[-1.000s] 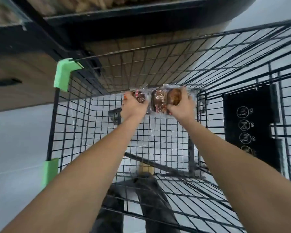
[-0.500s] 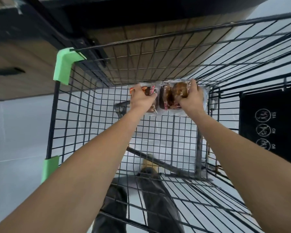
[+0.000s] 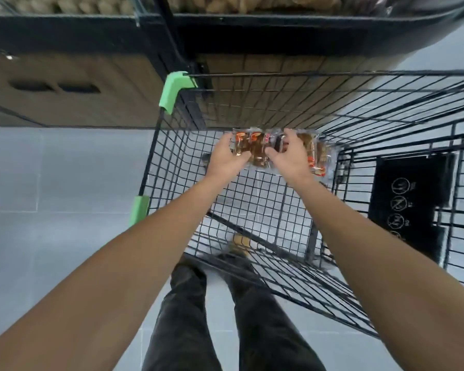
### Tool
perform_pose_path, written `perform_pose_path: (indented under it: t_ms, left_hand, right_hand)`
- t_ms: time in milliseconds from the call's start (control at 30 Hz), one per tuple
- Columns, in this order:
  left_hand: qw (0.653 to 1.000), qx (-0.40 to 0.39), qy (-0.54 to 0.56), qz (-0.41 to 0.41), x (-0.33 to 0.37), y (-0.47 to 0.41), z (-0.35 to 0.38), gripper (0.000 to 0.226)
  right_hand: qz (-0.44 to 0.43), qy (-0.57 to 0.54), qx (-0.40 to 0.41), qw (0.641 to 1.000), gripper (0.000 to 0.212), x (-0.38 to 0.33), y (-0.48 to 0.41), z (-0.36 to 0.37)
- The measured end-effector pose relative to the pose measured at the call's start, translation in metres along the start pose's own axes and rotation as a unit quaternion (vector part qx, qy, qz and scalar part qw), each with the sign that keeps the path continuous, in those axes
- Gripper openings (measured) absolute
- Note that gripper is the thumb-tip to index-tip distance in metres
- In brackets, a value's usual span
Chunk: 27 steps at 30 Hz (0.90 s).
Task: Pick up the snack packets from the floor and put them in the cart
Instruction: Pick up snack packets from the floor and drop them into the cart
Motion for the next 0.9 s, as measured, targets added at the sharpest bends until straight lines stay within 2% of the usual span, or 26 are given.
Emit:
perform_pose_path:
  t_ms: [67,167,300,400,567,733,900]
  left_hand:
    - [1.0,0.011,-0.002,0.003,-0.002,0.028,-0.021,0.064]
    - [0.998,0.057,0.007,0.026,-0.007,0.074,-0.056,0.064]
    - [0.985,0.123,0.1,0.062,-0.019,0.131,-0.118,0.055]
    - [0.976,0.161,0.13,0.063,-0.046,0.174,-0.172,0.06]
    - [0.964,0.205,0.166,0.02,-0.127,0.249,-0.242,0.063]
    - [0.938,0.256,0.234,-0.012,-0.22,0.334,-0.308,0.062]
    - [0.92,0.294,0.255,-0.043,-0.312,0.418,-0.378,0.059]
  right_hand:
    - [-0.023,0.003,-0.014,1.0,0.066,-0.024,0.018,0.013]
    - [-0.054,0.0,-0.052,0.997,0.062,-0.064,0.047,0.044]
    - [-0.092,0.018,-0.119,0.988,0.067,-0.121,0.082,0.097]
    - [-0.133,0.048,-0.167,0.976,0.066,-0.163,0.11,0.138]
    - [-0.181,0.118,-0.252,0.943,0.065,-0.223,0.152,0.221]
    - [-0.203,0.157,-0.315,0.914,0.065,-0.284,0.206,0.327]
    - [-0.236,0.203,-0.34,0.887,0.061,-0.331,0.263,0.445]
Point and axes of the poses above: each hand's wrist, its own y-axis away from the middle knuckle, its own z-axis out of the palm, x = y × z, the point moved 5 cm from there along -y, towards the middle knuckle, and after that the axes turned 13 degrees about -x, right-handed, at the moved point
